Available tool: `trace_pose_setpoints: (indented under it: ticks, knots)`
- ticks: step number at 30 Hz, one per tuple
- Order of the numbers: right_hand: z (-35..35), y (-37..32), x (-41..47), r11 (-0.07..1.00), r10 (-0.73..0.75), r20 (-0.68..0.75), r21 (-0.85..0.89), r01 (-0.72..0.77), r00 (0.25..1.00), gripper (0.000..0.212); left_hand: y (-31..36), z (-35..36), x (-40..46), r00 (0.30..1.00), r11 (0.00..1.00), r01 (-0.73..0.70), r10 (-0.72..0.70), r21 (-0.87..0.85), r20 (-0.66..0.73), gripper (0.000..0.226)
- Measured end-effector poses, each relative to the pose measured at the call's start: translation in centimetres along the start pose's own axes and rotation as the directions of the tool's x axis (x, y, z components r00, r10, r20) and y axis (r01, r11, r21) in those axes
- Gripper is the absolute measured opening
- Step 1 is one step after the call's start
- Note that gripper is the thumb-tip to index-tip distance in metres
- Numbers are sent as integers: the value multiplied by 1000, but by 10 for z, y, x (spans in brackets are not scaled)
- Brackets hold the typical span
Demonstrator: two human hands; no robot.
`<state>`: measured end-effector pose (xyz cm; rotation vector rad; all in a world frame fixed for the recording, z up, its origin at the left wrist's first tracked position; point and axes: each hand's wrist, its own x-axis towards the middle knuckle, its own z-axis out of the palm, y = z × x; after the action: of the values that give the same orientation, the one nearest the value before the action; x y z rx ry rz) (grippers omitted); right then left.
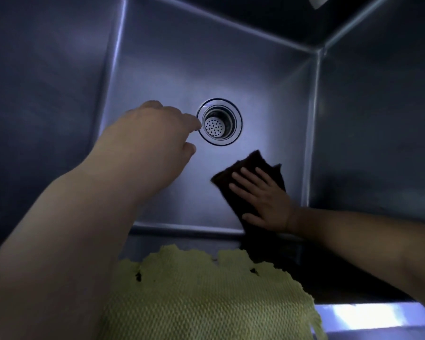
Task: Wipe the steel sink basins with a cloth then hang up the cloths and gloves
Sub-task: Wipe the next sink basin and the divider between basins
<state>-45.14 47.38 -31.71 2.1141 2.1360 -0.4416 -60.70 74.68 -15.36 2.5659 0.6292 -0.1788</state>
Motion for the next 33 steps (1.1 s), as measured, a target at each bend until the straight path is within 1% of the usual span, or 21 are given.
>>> trace_pose_setpoints:
  ticks: [3,5,10,12,14,16,18,20,22,24,27,29,31,33]
  knots:
    - [-7,20,4,979,206,-29,-3,-206,978,76,2,0,0,999,1000,-8,7,15,35,40]
    - [-16,37,15,954,298,-35,8,-298,954,77,3,-1,2,998,999,-15,12,41,58,41]
    - [-37,101,49,887,461,-45,10,-461,886,79,0,-3,2,993,998,5,-12,61,120,45]
    - [-44,131,67,850,526,-59,-4,-527,849,79,-3,1,2,994,995,-27,16,97,110,40]
    - [-49,163,85,810,582,-88,-27,-586,808,75,-6,6,3,994,987,-63,49,150,93,30]
    - [-53,192,102,764,641,-121,3,-645,758,73,-10,12,3,990,980,-79,55,184,132,35]
    - [-55,211,114,720,691,-146,48,-692,708,73,-14,17,6,986,979,-67,36,191,161,37]
    - [-56,219,120,710,701,-162,67,-701,694,73,-20,20,9,983,981,-4,-31,192,179,35]
    - [-58,218,120,712,700,-162,83,-698,695,72,-24,20,9,979,984,39,-73,176,191,43]
    - [-58,207,112,695,718,-160,97,-713,678,70,-27,22,7,978,985,73,-101,155,181,44]
    - [-48,169,87,663,747,-146,94,-743,648,70,-29,20,9,972,985,106,-132,139,195,40]
    - [-40,133,65,650,760,-109,117,-751,640,72,-31,18,9,961,984,122,-150,128,232,46]
    - [-32,99,42,661,749,-58,130,-739,660,72,-31,15,9,957,984,141,-165,112,239,47]
    - [-26,72,21,700,710,1,108,-706,705,75,-28,13,8,956,983,142,-167,116,243,46]
